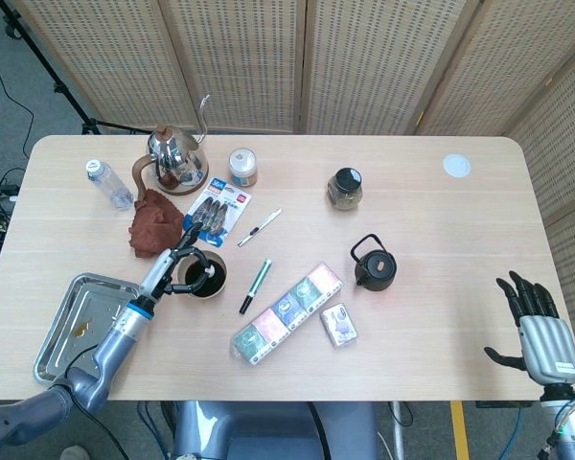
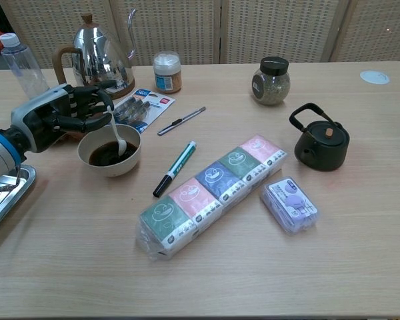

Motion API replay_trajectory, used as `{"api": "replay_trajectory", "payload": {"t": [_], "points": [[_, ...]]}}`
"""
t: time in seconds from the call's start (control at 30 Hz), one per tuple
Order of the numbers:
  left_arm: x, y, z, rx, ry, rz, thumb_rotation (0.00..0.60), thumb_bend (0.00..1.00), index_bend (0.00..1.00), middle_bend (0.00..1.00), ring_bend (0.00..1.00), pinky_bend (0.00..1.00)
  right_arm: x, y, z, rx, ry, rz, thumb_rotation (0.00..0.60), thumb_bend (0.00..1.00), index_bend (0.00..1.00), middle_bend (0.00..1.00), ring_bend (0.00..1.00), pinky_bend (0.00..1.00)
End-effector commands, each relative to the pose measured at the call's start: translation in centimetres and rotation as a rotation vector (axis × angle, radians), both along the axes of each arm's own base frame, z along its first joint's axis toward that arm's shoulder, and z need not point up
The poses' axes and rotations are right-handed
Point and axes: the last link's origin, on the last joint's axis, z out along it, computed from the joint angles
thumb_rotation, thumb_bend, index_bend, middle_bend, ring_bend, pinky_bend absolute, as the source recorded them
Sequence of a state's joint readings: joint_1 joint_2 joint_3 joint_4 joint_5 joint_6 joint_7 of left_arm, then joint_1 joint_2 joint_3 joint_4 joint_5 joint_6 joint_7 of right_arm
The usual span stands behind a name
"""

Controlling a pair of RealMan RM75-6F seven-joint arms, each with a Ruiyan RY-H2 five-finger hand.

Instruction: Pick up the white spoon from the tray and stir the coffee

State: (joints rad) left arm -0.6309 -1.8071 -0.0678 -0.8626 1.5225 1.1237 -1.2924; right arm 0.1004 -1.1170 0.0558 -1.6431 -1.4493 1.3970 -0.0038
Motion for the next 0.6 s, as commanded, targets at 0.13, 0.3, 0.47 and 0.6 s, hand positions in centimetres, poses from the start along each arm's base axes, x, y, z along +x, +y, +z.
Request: {"api": "replay_trajectory", "payload": {"t": [0.13,0.3,0.47,0.6], "points": [[0.7,0.6,-0.6,-0.006,0.013,-0.001,0.6,0.48,0.66,0.0,0.0,0.0,0.0,0.0,0.1,-0.003,-0.001,-0.001,0.6,0.0,0.0,0.0,0.0,0.0],[1.5,0.2,-1.1,-0.015,0.005,-0.027,0.6,0.48,0.66,0.0,0.0,0.0,0.0,-0.1,0.2,-0.005,-0.002,0.001,0.6,0.0,0.0,0.0,0.0,0.0],[2.0,-0.4,-1.2,-0.025,-0.001,-0.047,0.6,0.48,0.66,0.0,0.0,0.0,0.0,0.0,0.2,-0.006,-0.003,0.002,0.6,0.0,0.0,0.0,0.0,0.0],[1.8,-0.9,-1.2,-0.039,0.001,-0.053,0.6,0.48,0.66,0.0,0.0,0.0,0.1,0.0,0.2,-0.007,-0.003,0.005,0.6,0.0,0.0,0.0,0.0,0.0]]}}
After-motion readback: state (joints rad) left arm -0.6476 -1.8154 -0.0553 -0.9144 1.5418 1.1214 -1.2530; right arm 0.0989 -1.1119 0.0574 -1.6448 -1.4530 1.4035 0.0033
